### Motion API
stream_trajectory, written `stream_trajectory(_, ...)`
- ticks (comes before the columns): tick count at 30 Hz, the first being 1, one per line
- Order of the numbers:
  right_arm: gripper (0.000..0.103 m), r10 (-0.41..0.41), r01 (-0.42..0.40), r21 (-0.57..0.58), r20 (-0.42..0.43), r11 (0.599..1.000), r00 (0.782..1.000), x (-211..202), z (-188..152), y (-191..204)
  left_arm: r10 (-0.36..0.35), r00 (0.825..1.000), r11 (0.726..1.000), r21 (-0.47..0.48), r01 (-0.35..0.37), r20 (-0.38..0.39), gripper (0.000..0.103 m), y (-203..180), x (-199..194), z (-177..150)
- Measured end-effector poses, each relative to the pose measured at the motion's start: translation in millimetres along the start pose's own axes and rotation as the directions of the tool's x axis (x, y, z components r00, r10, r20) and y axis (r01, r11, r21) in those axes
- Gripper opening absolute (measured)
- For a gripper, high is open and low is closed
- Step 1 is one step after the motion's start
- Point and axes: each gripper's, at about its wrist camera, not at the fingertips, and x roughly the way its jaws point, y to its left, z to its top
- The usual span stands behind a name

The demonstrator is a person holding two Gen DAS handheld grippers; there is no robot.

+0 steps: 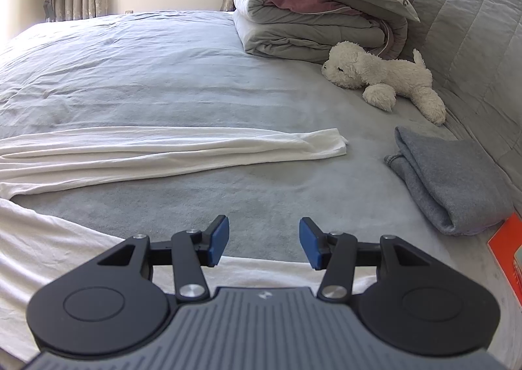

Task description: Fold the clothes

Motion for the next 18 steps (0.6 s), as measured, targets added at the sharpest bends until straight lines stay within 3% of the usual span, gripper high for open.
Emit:
stream_trajectory(7, 0.052, 0.003, -0.003, -0.002, 0.001, 1.0, 1.0, -0.6, 0.1, -0.4, 0.028, 1.0, 1.0, 0.013, -0.027, -0.006, 0.001, -3.3, 5.2, -2.0)
stream_trajectory(10, 0.052, 0.004, -0.004, -0.006, -0.001, 1.0, 1.0, 0.3, 0.2, -0.1, -0.003, 1.0, 1.0, 0.028, 0.004, -0.027, 0.004, -7.2, 15.6, -7.6)
stream_trajectory(12, 0.052, 0.004, -0.004, -0.007, -0.002, 1.0, 1.0, 0.3, -0.3, 0.7, -0.025, 0.999, 1.0, -0.018, 0.024, -0.033, 0.007, -0.3, 16.5, -5.7)
stream_trajectory(16, 0.052, 0.003, -0.003, -0.004, 0.001, 1.0, 1.0, -0.4, 0.3, -0.1, -0.084, 0.996, 0.987, -0.138, 0.078, -0.034, 0.032, 20.7, 10.7, -0.1)
stream_trajectory(18, 0.052, 0.004, -0.004, -0.001, 0.0, 1.0, 1.0, 0.2, 0.8, 0.0, -0.086, 0.996, 0.983, -0.164, 0.081, -0.027, 0.036, 26.5, 6.7, 0.7)
